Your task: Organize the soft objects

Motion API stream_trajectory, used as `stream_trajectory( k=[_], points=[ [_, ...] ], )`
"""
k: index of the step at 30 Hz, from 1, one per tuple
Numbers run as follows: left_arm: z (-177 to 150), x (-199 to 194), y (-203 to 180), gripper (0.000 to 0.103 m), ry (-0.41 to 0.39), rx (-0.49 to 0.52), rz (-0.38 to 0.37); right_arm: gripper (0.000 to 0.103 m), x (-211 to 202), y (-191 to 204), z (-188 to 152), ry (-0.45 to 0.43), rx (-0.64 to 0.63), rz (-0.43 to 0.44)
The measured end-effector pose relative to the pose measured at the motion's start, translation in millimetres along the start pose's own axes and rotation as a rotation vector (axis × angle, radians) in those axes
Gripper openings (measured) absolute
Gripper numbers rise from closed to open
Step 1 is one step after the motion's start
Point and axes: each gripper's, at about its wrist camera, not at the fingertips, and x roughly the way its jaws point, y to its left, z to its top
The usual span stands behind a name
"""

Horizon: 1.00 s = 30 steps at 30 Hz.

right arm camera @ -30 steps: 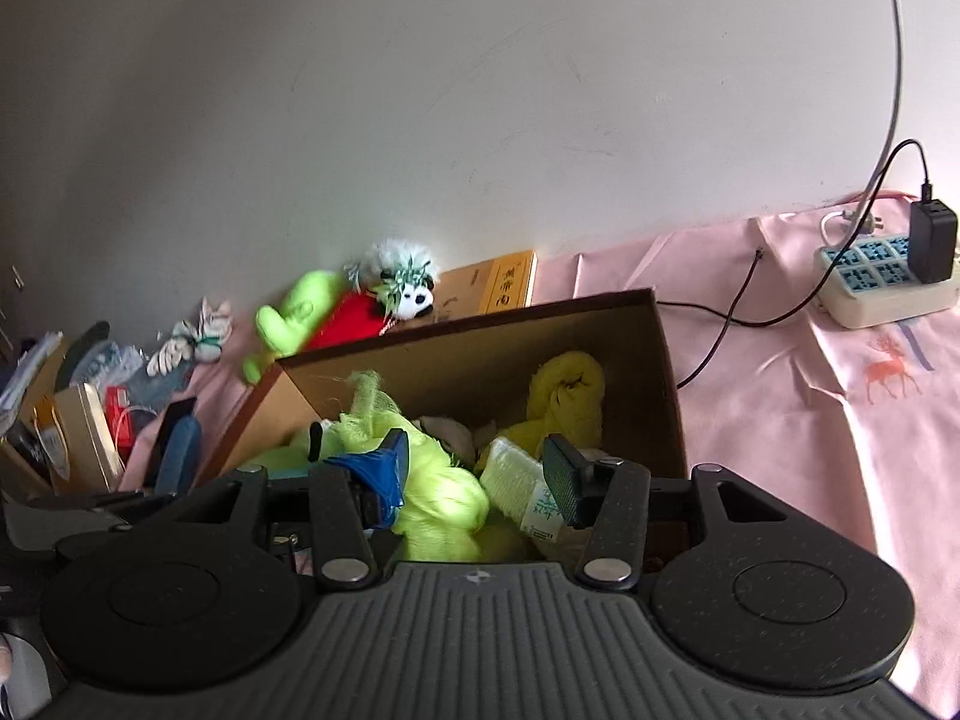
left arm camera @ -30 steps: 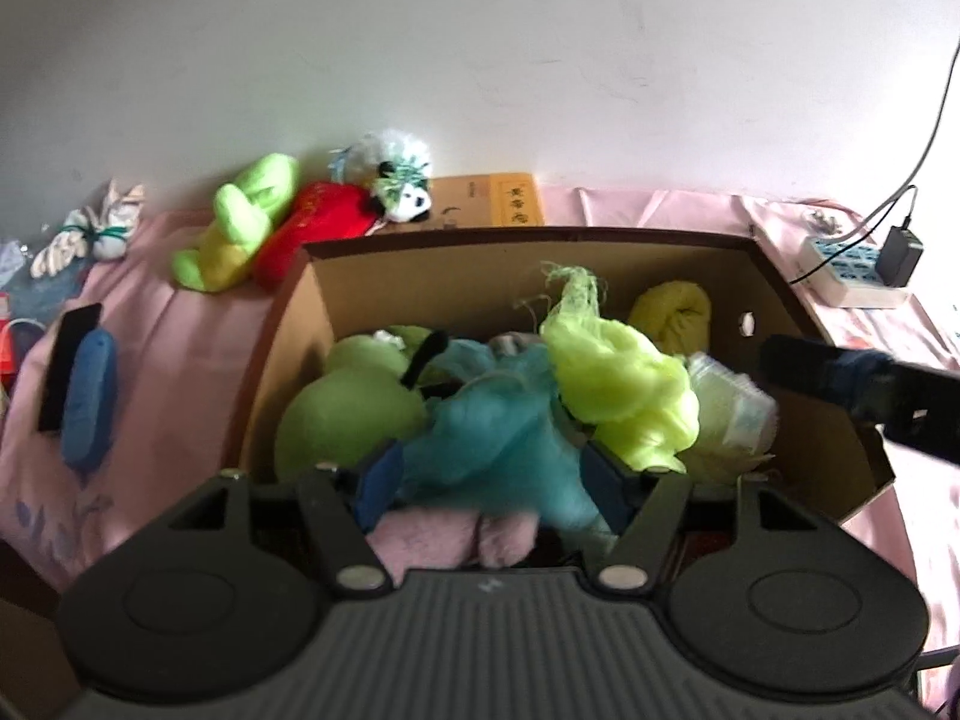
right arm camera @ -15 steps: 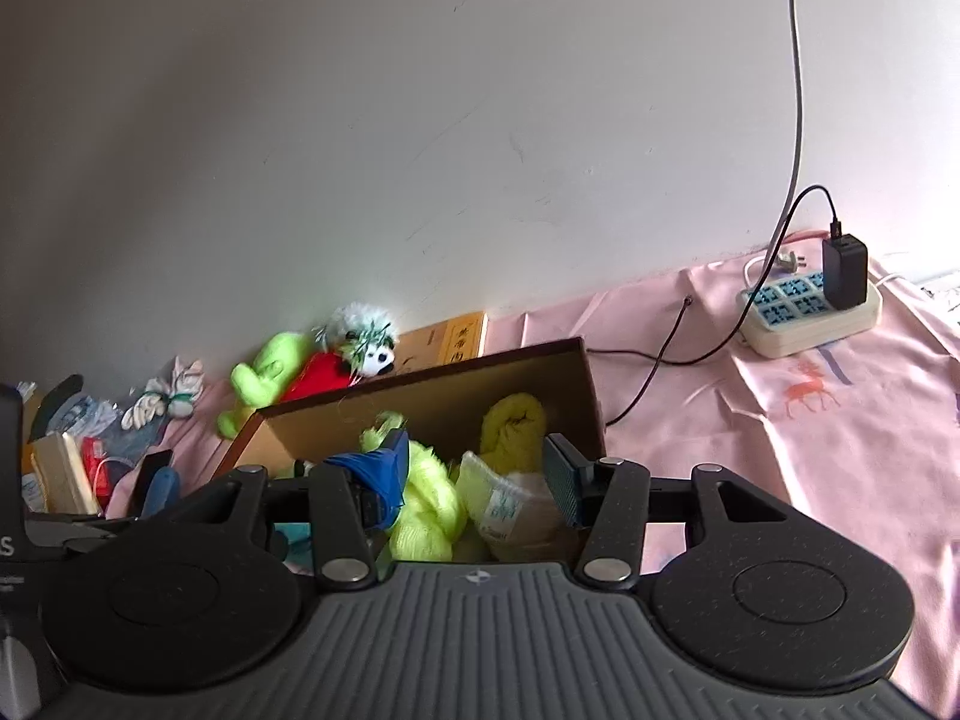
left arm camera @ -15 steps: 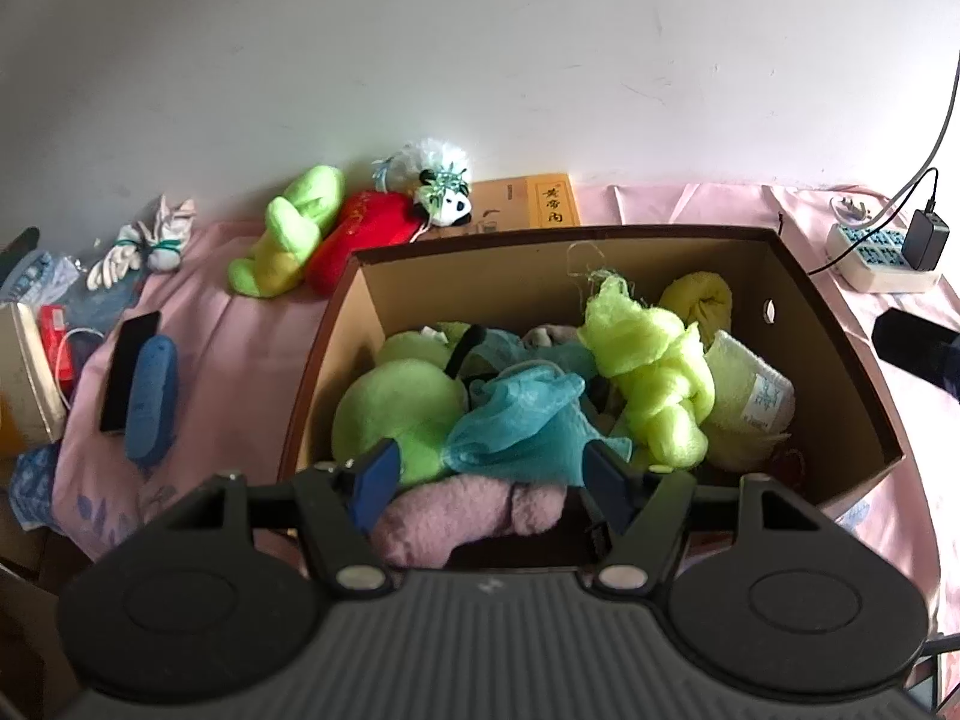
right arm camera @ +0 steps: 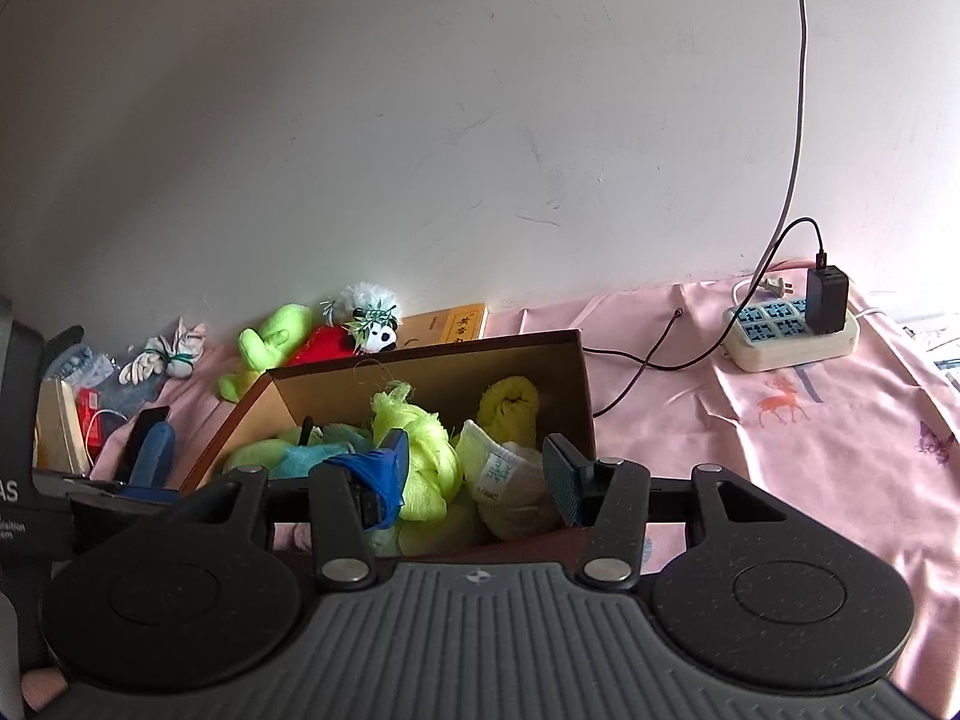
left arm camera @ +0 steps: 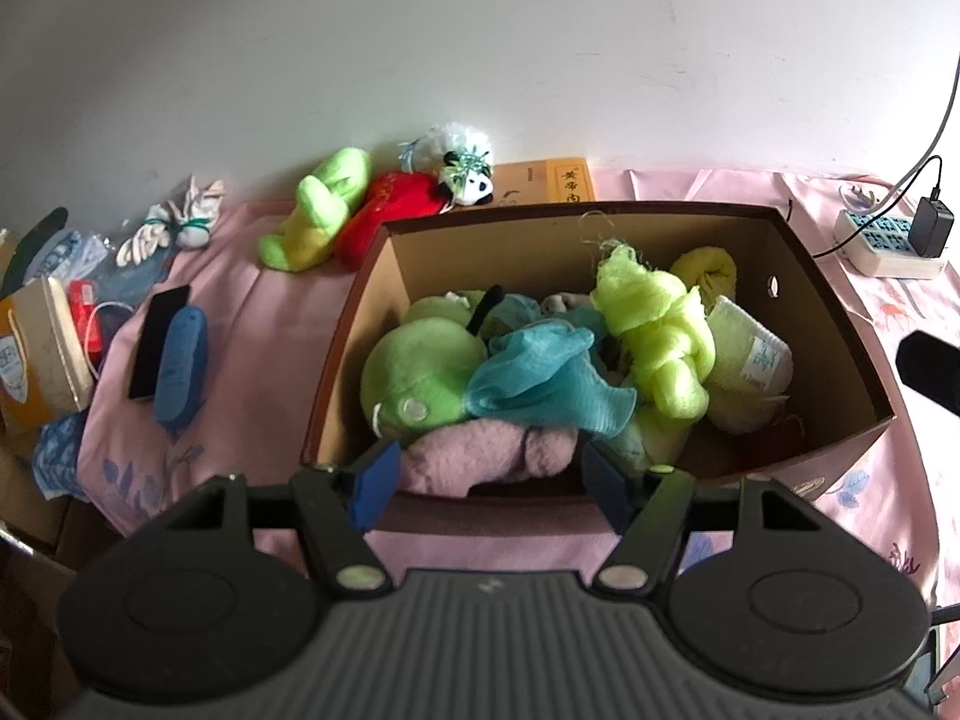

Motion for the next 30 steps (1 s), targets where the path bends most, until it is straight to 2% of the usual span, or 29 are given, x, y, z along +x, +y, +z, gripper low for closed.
stream_trajectory(
  k=[16, 30],
  points=[
    [-20, -14, 0, 0.071, 0.029, 0.011, 0.014, 0.034, -11, -1, -16, 0.083, 0.013, -0.081],
    [-39, -7, 2, 0.071, 0.096, -0.005, -0.012, 0.034, -12, 6, -32, 0.173, 0.006, -0.097]
  ],
)
